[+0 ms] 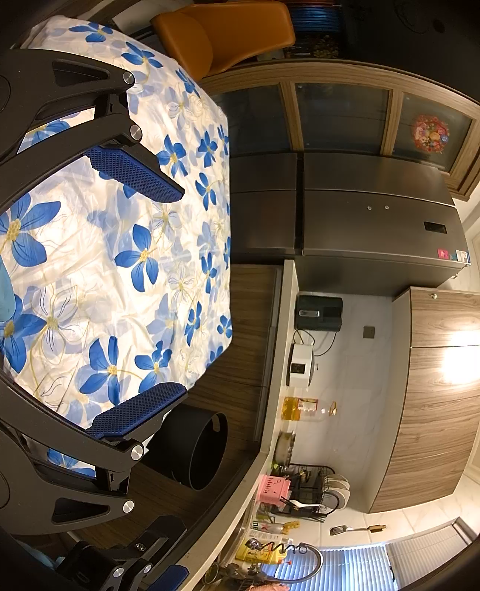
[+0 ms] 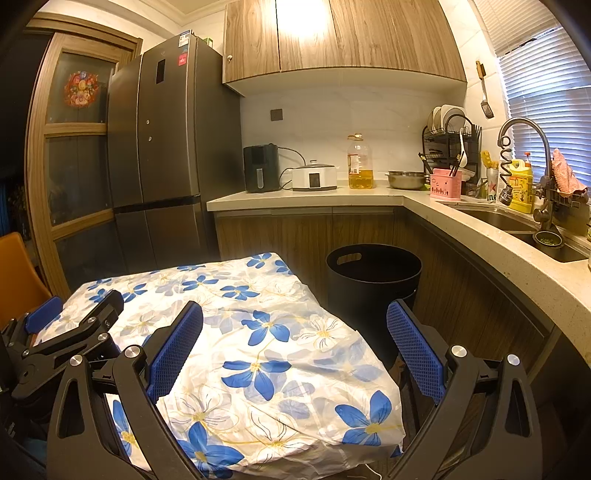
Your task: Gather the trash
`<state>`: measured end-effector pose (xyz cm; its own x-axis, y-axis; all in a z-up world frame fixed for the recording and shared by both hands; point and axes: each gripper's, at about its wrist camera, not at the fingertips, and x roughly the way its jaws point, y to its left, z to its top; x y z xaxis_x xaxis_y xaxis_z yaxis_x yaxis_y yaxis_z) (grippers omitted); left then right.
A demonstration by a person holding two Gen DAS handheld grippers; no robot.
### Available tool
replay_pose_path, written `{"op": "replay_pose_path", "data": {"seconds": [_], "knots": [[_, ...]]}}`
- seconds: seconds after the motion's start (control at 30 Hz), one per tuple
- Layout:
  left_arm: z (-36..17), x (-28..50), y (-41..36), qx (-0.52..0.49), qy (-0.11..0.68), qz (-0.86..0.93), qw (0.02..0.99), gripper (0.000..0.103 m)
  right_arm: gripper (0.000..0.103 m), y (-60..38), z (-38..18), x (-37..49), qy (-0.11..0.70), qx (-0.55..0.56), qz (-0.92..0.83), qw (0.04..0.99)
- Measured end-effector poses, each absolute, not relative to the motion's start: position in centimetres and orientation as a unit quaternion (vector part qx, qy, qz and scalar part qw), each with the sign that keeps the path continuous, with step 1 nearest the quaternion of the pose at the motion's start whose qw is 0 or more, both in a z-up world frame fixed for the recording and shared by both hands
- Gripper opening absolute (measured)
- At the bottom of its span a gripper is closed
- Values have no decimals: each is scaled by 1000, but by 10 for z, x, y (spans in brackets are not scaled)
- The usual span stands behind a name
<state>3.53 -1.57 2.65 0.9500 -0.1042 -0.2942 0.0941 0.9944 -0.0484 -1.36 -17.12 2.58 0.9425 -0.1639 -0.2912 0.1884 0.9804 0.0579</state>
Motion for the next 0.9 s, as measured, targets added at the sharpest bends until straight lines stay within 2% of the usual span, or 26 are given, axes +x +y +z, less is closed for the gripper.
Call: {"op": "replay_pose_path", "data": {"seconds": [0.9], "knots": [[27, 31, -20, 2, 144, -71, 987, 97, 96, -171, 28, -15, 144, 47, -94, 984]]}}
